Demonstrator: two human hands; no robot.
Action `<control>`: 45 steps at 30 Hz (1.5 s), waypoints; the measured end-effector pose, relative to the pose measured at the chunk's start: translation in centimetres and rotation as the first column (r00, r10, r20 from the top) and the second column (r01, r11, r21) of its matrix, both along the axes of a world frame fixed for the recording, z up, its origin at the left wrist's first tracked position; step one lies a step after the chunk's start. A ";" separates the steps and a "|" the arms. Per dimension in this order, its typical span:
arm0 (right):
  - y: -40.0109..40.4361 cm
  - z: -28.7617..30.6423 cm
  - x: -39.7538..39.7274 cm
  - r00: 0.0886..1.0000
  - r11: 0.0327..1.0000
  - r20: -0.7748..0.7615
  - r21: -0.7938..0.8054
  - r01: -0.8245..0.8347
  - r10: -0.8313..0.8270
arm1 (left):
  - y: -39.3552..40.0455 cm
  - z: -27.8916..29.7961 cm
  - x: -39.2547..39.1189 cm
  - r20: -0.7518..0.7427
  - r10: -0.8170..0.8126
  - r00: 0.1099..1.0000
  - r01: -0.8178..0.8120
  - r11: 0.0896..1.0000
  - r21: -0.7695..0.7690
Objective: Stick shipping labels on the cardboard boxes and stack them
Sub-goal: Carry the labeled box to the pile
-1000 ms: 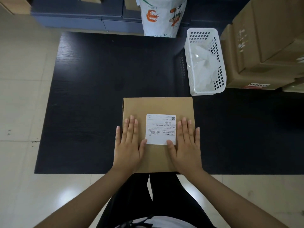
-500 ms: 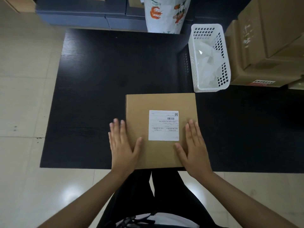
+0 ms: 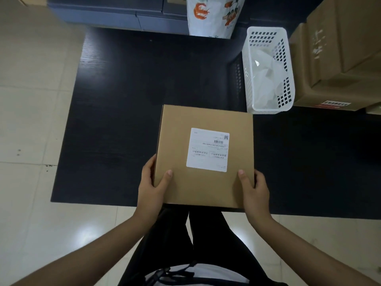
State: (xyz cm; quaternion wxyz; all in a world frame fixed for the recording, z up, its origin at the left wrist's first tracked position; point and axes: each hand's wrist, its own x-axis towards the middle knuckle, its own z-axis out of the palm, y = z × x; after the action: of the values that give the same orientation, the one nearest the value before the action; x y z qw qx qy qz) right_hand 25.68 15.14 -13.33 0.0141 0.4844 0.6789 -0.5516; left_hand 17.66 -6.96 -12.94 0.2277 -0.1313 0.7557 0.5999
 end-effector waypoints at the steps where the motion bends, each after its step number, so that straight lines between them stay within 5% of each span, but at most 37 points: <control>1: 0.0 0.9 0.0 1.000 1.000 -0.016 -0.010 0.008 -0.008 | 0.0 1.0 -0.4 -0.012 -0.002 1.000 0.002 1.000 0.010; 10: 0.7 7.3 0.1 0.983 0.996 -0.160 0.005 0.092 -0.090 | 1.0 7.4 -3.3 -0.088 -0.064 0.994 0.076 0.987 0.144; 22: 5.9 10.4 7.2 0.900 0.916 -0.222 0.063 0.397 -0.375 | 10.9 9.4 -2.4 -0.169 -0.387 0.906 0.415 0.891 0.185; 31: 16.6 12.9 18.2 0.754 0.786 -0.318 0.042 0.617 -0.575 | 25.2 12.1 6.3 -0.256 -0.476 0.841 0.529 0.822 0.209; 45: 35.3 14.0 30.3 0.689 0.722 -0.351 0.050 0.690 -0.634 | 44.7 13.0 17.8 -0.223 -0.513 0.829 0.556 0.800 0.227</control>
State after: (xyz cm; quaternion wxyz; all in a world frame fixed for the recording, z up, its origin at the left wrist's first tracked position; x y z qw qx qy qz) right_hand 55.99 50.48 0.64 -0.3365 0.6036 0.4971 -0.5246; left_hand 35.47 37.73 0.08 0.3465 0.1669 0.6834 0.6205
